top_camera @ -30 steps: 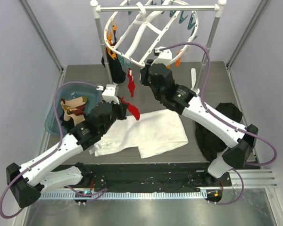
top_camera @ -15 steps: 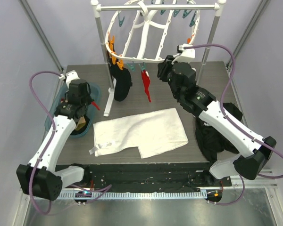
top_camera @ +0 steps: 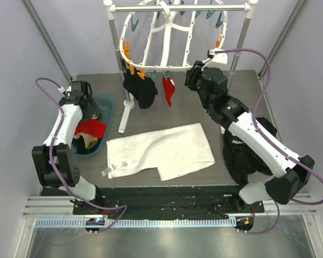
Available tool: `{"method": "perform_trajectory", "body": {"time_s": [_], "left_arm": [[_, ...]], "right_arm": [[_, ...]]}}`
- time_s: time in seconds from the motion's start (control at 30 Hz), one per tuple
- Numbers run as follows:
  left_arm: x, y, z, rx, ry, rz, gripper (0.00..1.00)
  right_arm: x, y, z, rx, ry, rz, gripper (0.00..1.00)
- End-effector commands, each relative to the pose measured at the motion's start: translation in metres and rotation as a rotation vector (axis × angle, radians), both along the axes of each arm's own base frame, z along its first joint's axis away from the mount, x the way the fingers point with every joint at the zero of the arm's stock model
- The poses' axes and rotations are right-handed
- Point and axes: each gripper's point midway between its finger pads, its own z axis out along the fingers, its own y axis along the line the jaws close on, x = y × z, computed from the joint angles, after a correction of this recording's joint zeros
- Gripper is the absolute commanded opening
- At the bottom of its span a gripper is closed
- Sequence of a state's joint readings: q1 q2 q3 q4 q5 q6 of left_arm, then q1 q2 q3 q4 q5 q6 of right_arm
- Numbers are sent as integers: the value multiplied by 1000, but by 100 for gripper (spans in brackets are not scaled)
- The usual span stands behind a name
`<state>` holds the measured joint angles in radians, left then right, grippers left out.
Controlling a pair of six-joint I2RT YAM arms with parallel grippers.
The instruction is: Remove the socks clipped to the hanger
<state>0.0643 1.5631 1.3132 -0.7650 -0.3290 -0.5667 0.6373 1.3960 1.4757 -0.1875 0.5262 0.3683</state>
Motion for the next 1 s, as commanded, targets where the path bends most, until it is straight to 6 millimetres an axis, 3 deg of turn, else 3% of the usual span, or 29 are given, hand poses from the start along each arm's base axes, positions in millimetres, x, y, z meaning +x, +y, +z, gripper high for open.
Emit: {"method": "perform_trajectory", "body": {"time_s": [0.0,0.07,0.23,0.27,0.33,0.37,0.67,0.87,0.9,0.97], "left_arm": [[-3,-16,51,6,-117,-70,91],[-2,-19,65,30,-180,-86,100],[-8,-56,105,26,-325,-210,100],[-9,-77,109,4,-351,-281,100],[-10,-99,121,-9,-441,-347,100],[-11,-123,124,-27,-476,-416,100],[-21,-256,151,-154,-727,-762,99],[-25,-320,164,-129,-822,-922,99],[-22,-328,155,-112,-803,-934,99],[-18,-343,159,-93,-838,-948,99]], "right_arm": [[5,-5,16,18,-41,-14,42],[7,-7,17,20,-41,-18,43],[8,-7,22,20,-49,-15,43],[9,-8,24,22,-52,-18,43],[10,-9,22,25,-47,-21,43],[10,-8,23,24,-48,-17,44],[4,-9,30,41,-61,0,43],[-1,-8,33,61,-66,19,44],[-1,-6,31,65,-61,29,44],[-2,-5,31,72,-62,35,44]]}}
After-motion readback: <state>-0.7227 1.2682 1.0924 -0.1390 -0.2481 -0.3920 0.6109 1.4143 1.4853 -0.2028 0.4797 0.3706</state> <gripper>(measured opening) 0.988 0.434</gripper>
